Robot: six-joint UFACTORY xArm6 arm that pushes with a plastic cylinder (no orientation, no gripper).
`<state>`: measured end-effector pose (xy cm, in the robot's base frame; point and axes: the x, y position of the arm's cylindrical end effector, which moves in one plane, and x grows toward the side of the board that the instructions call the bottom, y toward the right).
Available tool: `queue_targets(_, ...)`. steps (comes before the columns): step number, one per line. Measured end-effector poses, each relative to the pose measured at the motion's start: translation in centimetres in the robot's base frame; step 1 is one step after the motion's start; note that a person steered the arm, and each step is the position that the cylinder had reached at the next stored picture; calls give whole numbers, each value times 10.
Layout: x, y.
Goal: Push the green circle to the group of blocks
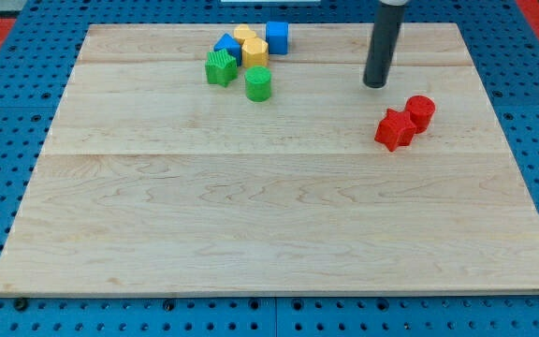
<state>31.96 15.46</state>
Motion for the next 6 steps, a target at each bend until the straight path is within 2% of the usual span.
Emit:
queue_targets(1, -5, 19)
queue_targets(2, -37, 27)
queue_targets(3, -1, 22)
queue_targets(4, 48, -65)
queue_targets(5, 57, -158)
queue_targets(6, 1, -163)
